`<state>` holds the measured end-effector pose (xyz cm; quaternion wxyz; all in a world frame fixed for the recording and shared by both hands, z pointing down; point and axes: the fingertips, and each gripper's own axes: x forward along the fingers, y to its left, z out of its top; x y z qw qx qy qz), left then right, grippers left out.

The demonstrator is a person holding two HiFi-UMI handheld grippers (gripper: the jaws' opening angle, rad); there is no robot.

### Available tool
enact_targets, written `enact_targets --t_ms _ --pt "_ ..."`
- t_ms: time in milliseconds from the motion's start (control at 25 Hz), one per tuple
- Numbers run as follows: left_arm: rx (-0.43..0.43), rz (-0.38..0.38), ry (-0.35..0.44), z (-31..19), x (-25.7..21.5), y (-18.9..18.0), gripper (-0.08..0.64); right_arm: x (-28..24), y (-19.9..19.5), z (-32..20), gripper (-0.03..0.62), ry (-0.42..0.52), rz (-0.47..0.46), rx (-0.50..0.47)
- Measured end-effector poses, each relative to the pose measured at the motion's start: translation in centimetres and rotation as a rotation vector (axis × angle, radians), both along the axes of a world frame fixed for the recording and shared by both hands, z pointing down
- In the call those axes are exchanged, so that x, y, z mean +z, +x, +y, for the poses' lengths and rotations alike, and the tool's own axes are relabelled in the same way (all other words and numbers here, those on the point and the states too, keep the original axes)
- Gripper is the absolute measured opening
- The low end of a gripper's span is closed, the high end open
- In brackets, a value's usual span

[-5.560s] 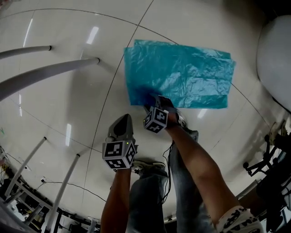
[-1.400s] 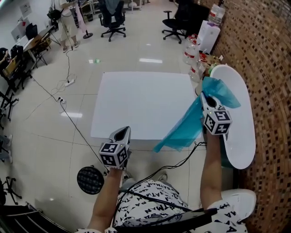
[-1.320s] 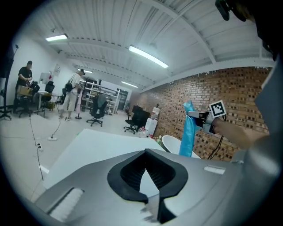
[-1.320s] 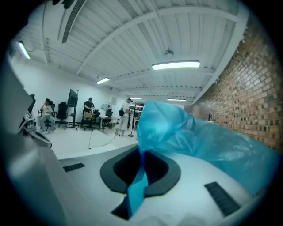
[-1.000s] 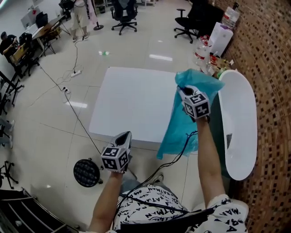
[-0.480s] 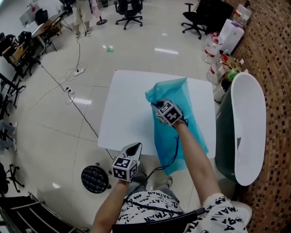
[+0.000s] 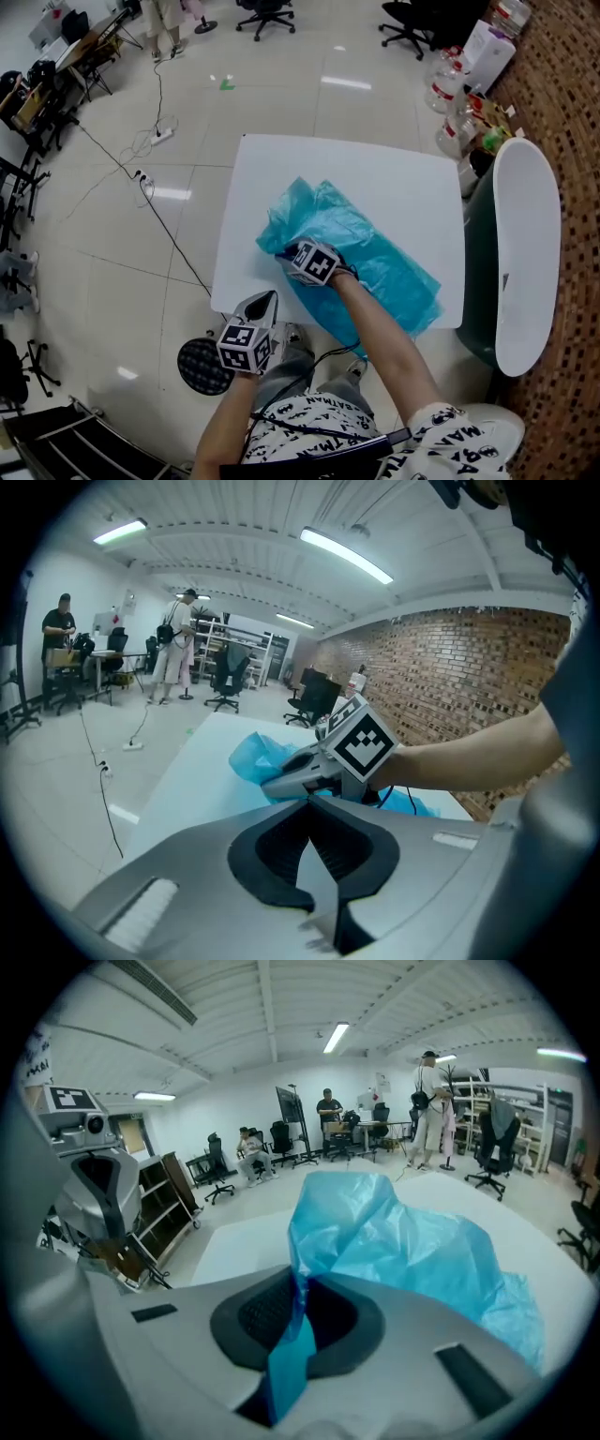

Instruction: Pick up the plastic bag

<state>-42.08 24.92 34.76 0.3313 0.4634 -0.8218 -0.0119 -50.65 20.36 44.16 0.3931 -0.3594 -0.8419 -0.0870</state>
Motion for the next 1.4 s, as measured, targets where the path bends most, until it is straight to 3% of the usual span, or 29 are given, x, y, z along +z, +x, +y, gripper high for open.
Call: enact_targets --t_ms 40,80,120,280,440,600,760,880,960,1120,1240,1400 --pt "-0.005 0.002 -0.002 0.3 0.2 -0.4 0.002 0.4 0.1 0.5 0.034 -0.018 0.013 0.003" --pt "-0.009 0.003 -0.003 0.6 0.4 -0.7 0.002 0.6 0.1 1.0 0.111 -0.036 0.026 0.008" --pt "-0.012 0.003 -0.004 0.8 0.7 -1.2 0.002 0.7 0.2 1.3 0.233 -0.056 0.037 0.016" --pt "0.005 -0.014 -0.008 0.6 1.1 -3.1 0.002 -2.1 0.8 -0.5 0.264 -0.154 -0.005 0.135" --pt "0.124 -0.083 -0.011 -2.6 1.9 -5.0 0.002 -5.6 5.0 -7.1 0.264 -0.227 -0.087 0.431" --pt "0.303 -0.132 -0.034 -7.5 4.4 -6.2 0.002 -5.5 12.7 -13.9 0.264 -0.116 -0.109 0.756" --pt "0.458 -0.114 -0.181 -11.0 8.9 -6.1 0.002 -2.0 22.1 -19.8 0.264 0.007 -0.006 1.054" --pt "0.562 -0.069 -0.339 -11.7 13.2 -4.0 0.002 2.6 29.7 -23.3 0.265 0.035 0.173 1.239" --pt "0.594 -0.06 -0.385 -11.5 14.2 -2.9 0.002 4.6 32.5 -24.2 0.265 0.024 0.263 1.276" --pt "0.575 -0.07 -0.393 -11.3 14.2 -2.3 0.002 4.9 32.4 -25.5 0.262 0.043 0.281 1.229" --pt "0.505 -0.052 -0.398 -9.8 14.3 -3.0 0.002 5.0 29.6 -26.5 0.262 0.046 0.266 1.189" --pt "0.375 -0.031 -0.397 -6.7 13.9 -4.6 0.002 4.6 23.1 -27.8 0.262 0.046 0.237 1.126"
